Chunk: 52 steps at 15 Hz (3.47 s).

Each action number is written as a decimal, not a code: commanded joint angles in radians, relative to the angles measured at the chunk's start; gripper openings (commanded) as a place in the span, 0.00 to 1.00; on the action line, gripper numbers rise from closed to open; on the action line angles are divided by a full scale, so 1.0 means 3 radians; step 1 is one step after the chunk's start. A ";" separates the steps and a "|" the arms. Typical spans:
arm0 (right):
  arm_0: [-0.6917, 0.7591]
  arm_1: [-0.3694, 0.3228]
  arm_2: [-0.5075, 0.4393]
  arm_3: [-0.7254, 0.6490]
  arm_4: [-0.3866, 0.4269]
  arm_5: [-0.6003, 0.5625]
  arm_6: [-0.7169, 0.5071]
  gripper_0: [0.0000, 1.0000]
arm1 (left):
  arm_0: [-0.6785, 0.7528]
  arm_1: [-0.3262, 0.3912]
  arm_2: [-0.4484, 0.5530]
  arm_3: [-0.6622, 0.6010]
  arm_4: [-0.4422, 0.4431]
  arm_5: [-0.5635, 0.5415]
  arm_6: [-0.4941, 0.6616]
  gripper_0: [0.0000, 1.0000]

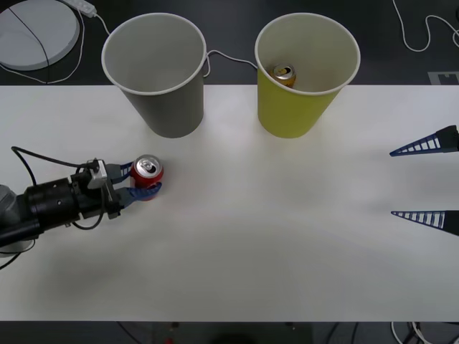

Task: Put the can into the green bin and the plastic bottle into the gray bin

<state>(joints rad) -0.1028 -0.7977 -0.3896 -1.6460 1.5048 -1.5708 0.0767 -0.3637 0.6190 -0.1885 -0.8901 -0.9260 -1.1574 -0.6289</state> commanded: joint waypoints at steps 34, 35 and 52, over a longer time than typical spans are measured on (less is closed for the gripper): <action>0.0000 0.0000 0.0000 0.0000 0.0000 0.0000 0.0000 1.00 | -0.1533 0.1664 -0.0297 -0.3670 -0.2374 -0.0928 0.6161 0.00; 0.0000 0.0000 0.0000 0.0000 0.0000 0.0000 0.0000 1.00 | -0.1753 0.1623 -0.0471 -0.3557 -0.2369 -0.0933 0.6192 0.00; 0.0000 0.0000 0.0000 0.0000 0.0000 0.0000 0.0000 1.00 | -0.4637 -0.0672 -0.2204 0.0109 -0.2471 -0.0340 0.6269 0.00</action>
<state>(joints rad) -0.1027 -0.7977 -0.3896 -1.6460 1.5049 -1.5708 0.0767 -1.7355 0.4438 -0.8390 -0.9010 -1.6631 -1.2759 1.2519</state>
